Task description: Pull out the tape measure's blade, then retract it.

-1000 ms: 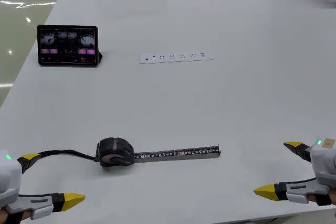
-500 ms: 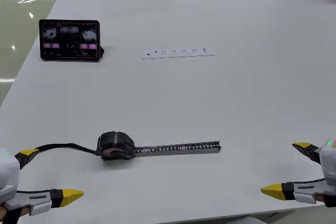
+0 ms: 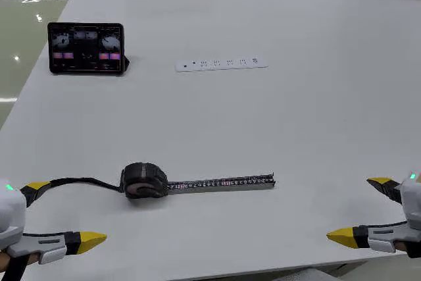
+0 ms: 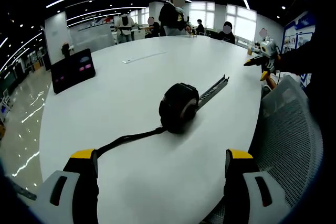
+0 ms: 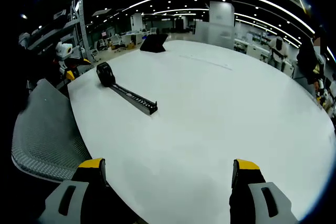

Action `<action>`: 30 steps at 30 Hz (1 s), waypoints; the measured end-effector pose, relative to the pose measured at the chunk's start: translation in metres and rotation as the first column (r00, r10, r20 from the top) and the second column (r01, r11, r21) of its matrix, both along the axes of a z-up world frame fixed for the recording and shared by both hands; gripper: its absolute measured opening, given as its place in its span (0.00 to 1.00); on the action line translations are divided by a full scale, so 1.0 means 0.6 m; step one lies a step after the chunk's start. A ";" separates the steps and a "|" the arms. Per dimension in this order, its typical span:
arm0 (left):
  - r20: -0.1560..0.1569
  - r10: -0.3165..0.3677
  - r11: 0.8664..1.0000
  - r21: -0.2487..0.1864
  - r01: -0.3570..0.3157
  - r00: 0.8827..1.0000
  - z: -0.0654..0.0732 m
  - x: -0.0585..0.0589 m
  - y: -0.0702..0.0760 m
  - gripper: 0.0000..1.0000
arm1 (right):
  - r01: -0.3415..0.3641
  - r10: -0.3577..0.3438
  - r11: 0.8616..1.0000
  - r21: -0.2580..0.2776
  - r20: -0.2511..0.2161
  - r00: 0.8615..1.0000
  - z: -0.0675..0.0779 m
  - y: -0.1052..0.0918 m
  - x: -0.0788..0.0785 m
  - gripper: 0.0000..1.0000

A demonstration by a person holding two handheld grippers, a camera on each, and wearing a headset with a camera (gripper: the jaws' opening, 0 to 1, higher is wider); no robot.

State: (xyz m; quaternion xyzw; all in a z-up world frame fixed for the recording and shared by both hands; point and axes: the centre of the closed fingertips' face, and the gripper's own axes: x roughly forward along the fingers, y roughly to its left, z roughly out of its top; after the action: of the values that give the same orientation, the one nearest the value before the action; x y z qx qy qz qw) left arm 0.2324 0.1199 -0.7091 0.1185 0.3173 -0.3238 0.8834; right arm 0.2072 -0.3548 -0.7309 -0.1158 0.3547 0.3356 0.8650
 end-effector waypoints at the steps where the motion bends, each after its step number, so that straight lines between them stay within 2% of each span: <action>1: 0.002 0.001 1.000 0.001 -0.001 1.000 0.000 0.001 0.001 0.99 | -0.009 0.009 1.000 -0.001 -0.007 1.000 -0.002 0.001 -0.001 0.99; 8: 0.000 0.009 1.000 -0.015 -0.009 1.000 -0.004 0.005 -0.001 0.99 | -0.023 0.023 0.999 -0.023 -0.015 1.000 -0.003 -0.003 0.003 0.99; 11: 0.001 0.004 1.000 -0.005 -0.004 1.000 -0.005 0.007 -0.006 0.99 | -0.036 0.036 0.999 -0.032 -0.013 0.999 -0.003 -0.004 0.003 0.99; 18: 0.003 -0.007 1.000 -0.002 0.007 1.000 -0.005 0.010 -0.021 0.99 | -0.031 0.030 0.999 -0.025 -0.032 0.999 -0.004 -0.006 0.004 0.99; 26: 0.000 -0.008 1.000 -0.005 0.008 1.000 -0.008 0.023 -0.038 0.99 | -0.071 0.070 0.996 -0.049 -0.036 0.997 0.002 -0.006 0.006 0.99; 30: -0.013 -0.002 1.000 -0.014 0.002 1.000 -0.010 0.028 -0.051 0.99 | -0.099 0.096 0.993 -0.060 -0.042 0.994 0.005 -0.002 0.008 0.99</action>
State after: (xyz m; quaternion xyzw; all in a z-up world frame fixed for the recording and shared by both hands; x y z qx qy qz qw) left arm 0.2489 0.0894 -0.7150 0.1108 0.3205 -0.3276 0.8818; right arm 0.2119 -0.3561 -0.7278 -0.1531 0.3757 0.3684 0.8365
